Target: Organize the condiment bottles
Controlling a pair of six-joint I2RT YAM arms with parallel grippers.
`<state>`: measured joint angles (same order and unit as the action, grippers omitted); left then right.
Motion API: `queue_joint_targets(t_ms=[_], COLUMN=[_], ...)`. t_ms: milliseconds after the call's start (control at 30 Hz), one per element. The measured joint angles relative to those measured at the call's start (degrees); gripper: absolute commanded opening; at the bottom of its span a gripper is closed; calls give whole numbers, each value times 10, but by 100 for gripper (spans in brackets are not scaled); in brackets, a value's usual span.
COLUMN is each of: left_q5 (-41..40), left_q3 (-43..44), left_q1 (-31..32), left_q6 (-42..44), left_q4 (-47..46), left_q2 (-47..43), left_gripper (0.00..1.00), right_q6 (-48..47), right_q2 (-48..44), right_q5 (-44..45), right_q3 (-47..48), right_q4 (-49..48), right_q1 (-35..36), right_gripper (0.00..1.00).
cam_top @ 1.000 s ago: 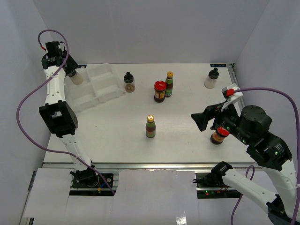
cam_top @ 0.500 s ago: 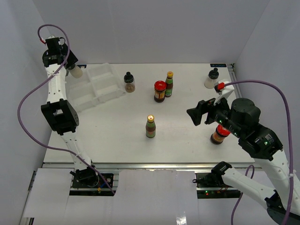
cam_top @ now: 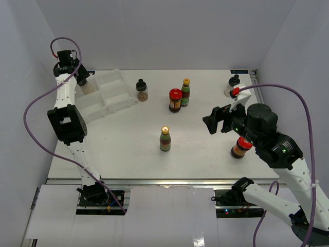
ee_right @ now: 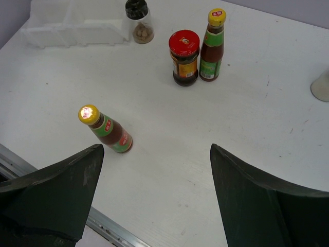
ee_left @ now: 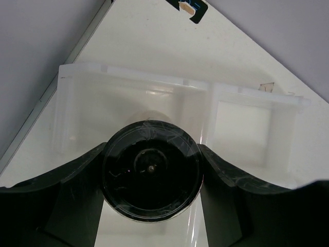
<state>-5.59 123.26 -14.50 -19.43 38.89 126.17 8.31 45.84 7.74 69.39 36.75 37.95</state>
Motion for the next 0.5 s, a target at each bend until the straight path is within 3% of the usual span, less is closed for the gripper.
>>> queue_joint_targets(t_ms=[200,300,433,500], left_q5=[0,-2,-4,-4], left_q3=[-10,-19,-28,-28], left_q1=[0,0,0,1], left_q6=[5,6,10,11], left_q4=[-12,-18,-28,-31], left_q2=[20,32,37,37], left_gripper=[0,18,30,40], right_q6=[-4,-8,-12,-13], right_q2=[0,0,0,0], right_q5=[8,12,15,17], right_q3=[-3,-5,-8,-8], right_q4=[-5,-7,-8,-8], right_q1=[0,0,0,0], right_gripper=[90,90,90,90])
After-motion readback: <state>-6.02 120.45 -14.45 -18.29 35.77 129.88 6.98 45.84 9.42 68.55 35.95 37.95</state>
